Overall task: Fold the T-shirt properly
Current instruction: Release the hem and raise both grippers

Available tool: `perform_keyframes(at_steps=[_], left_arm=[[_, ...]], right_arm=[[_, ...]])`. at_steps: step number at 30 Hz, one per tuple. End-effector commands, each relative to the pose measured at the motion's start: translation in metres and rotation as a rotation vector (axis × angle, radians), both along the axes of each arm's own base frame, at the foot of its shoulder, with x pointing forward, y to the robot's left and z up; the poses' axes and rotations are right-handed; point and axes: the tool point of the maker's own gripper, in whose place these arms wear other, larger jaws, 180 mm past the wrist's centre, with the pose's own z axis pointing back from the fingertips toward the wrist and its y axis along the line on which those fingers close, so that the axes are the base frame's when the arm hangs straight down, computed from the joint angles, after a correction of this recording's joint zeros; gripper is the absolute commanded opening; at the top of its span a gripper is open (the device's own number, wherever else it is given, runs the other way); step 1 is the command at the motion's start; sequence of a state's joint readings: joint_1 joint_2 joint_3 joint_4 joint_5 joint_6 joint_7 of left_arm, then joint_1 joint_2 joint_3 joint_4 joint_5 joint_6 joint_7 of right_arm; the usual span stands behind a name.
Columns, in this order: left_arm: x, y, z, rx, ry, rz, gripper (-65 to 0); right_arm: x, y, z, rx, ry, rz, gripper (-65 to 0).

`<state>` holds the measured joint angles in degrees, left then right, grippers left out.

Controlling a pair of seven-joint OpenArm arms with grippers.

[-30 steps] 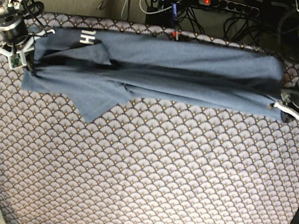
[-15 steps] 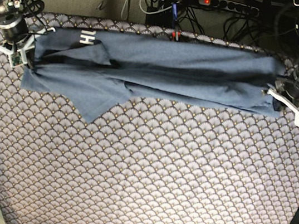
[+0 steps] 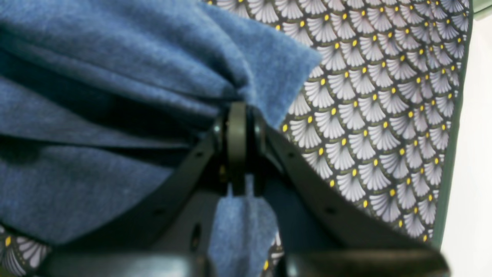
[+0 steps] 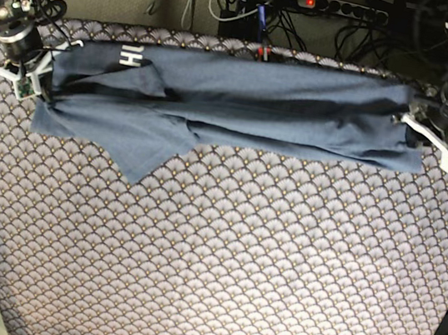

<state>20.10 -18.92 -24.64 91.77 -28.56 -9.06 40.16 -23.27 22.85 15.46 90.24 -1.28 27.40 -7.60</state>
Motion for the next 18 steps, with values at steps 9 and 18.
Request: perform_keyframes(at_steps=[9, 18], left_arm=[[0.012, 0.000, 0.030, 0.037, -0.093, -0.031, -64.1], [0.020, 0.004, 0.040, 0.051, -0.171, -0.019, -64.6]], right_arm=[[0.005, -0.004, 0.016, -0.021, -0.049, 0.010, -65.0], [0.003, -0.001, 0.012, -0.006, -0.045, -0.001, -65.0]])
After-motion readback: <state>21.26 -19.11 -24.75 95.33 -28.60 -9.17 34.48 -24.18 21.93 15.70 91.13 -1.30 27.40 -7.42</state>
